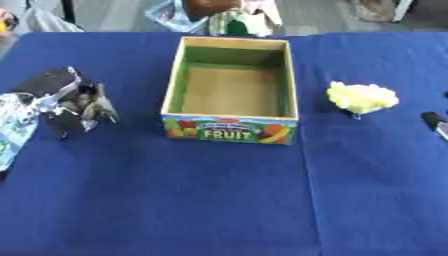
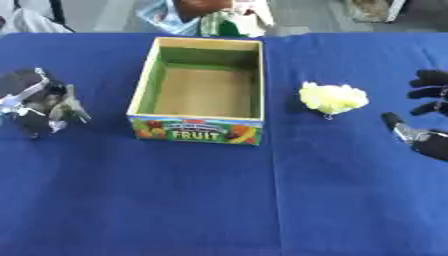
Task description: Pick up objects on the table and place them in the box.
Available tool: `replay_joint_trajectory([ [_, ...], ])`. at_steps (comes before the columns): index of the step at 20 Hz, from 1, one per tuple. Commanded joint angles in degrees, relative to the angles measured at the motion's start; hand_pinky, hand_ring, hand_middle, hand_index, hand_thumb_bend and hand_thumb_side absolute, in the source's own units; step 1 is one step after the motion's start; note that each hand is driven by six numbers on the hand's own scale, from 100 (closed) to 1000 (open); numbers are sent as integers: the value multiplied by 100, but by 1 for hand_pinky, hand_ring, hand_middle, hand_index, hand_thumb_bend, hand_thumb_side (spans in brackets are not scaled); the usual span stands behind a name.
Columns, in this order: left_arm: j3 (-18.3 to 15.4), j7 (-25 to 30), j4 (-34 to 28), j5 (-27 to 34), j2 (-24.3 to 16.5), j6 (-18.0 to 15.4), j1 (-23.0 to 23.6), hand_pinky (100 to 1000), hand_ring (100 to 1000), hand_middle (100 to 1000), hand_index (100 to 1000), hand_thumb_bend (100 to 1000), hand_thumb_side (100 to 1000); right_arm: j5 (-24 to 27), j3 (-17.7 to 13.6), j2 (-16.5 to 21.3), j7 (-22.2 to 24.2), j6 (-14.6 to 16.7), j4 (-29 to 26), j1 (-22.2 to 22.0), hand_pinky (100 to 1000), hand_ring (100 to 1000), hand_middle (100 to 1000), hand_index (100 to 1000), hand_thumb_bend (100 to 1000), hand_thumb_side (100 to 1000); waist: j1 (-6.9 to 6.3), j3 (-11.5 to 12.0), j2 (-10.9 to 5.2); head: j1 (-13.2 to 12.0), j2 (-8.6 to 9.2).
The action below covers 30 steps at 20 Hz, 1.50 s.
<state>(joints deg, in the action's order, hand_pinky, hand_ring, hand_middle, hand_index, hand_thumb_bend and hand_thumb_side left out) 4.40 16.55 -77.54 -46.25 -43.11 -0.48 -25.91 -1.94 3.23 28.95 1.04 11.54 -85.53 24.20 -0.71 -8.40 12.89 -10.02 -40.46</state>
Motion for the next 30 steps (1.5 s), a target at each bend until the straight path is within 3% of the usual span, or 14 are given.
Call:
replay_joint_trajectory([
  [1,-109,-93,-58,-97,-242,52,-118,141,100,100,237,301,100,6,-31,119,13,5,-35,59,562,711,709,841,461,128,-7,-1,-99,0,-36],
  [12,-199,73,-509,-99,-439,138,-289,110,100,100,212,325,106,2,-27,134,20,6,-28,46,562,711,709,842,461,128,-11,1,-145,24,-49],
  [19,29,431,-1168,-39,-691,-35,-889,116,100,100,213,340,115,-3,-5,143,43,8,-13,27,562,711,709,842,461,128,-35,-7,-209,16,-73],
  [23,335,685,-1193,-117,-514,-266,-1557,121,100,100,216,343,116,-7,21,141,70,9,-5,27,562,711,709,842,462,128,-59,-49,-243,-16,-88],
  [30,656,658,-468,-461,272,-540,-2602,119,100,100,217,351,115,-12,69,132,116,12,3,58,562,712,709,842,462,129,-79,-198,-244,-92,-82],
])
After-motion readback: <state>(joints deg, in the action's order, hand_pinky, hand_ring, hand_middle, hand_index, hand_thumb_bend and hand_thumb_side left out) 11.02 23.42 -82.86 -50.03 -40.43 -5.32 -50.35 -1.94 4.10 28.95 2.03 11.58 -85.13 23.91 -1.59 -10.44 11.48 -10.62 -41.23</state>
